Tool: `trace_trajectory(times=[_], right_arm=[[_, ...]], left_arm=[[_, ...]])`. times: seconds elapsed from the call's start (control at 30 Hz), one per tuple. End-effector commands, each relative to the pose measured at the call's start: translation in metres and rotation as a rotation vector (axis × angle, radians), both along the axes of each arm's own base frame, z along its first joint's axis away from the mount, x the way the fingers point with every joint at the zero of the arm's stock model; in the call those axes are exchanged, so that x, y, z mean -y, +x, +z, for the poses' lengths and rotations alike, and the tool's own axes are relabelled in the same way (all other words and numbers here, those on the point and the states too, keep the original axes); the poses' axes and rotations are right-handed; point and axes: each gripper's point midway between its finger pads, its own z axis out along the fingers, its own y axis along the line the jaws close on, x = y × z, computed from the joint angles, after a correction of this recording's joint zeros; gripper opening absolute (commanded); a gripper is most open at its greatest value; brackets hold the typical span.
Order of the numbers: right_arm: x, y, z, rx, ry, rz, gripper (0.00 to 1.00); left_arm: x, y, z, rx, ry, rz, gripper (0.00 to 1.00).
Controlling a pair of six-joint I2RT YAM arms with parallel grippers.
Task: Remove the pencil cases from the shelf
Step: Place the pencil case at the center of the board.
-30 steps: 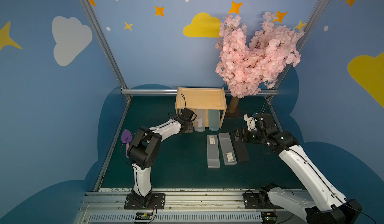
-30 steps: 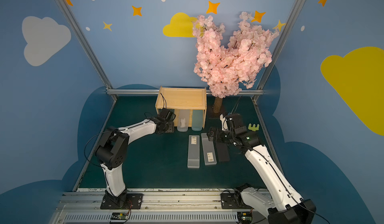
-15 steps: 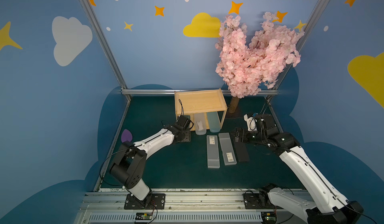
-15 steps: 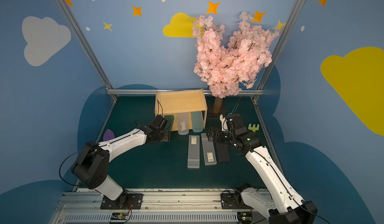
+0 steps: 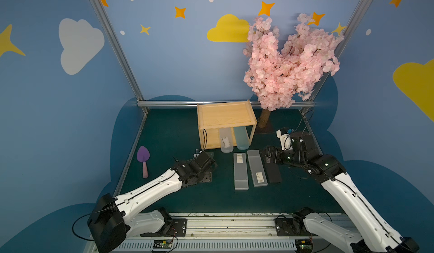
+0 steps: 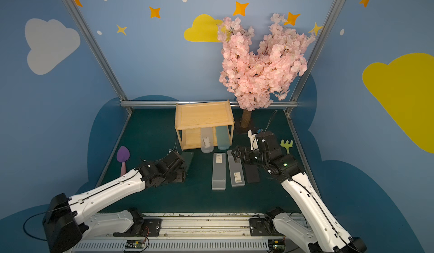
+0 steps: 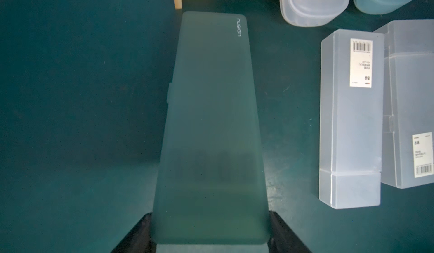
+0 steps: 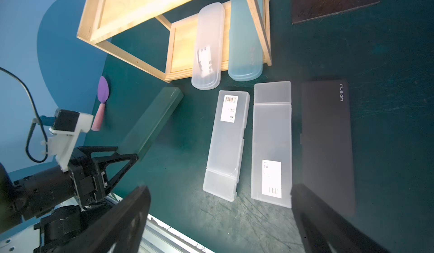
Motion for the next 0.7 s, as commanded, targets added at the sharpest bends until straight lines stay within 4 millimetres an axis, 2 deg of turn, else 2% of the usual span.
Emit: trace_trajectory(times=[0.0, 0.1, 0.23, 0.43, 0.67], right_arm=[[-0.002, -0.004, 0.001, 0.010, 0.004, 0.003, 0.98], [-0.009, -0.005, -0.001, -0.002, -0.012, 0.035, 0.98], [-0.015, -0.001, 0.002, 0.009, -0.018, 0.055, 0.98], [-0.020, 0.005, 0.006, 0.018, -0.019, 0.064, 0.98], [-0.022, 0.007, -0.005, -0.001, -0.023, 0.061, 0.98]], left_arm=[[-0.004, -0.024, -0.006, -0.042, 0.012, 0.062, 0.70], [0.004, -0.043, -0.014, -0.050, 0.014, 0.067, 0.70], [0.012, -0.055, -0.026, -0.065, 0.029, 0.072, 0.71], [0.041, -0.050, -0.035, -0.090, 0.014, 0.027, 0.75], [0.054, -0.042, -0.051, -0.135, 0.064, 0.009, 0.79]])
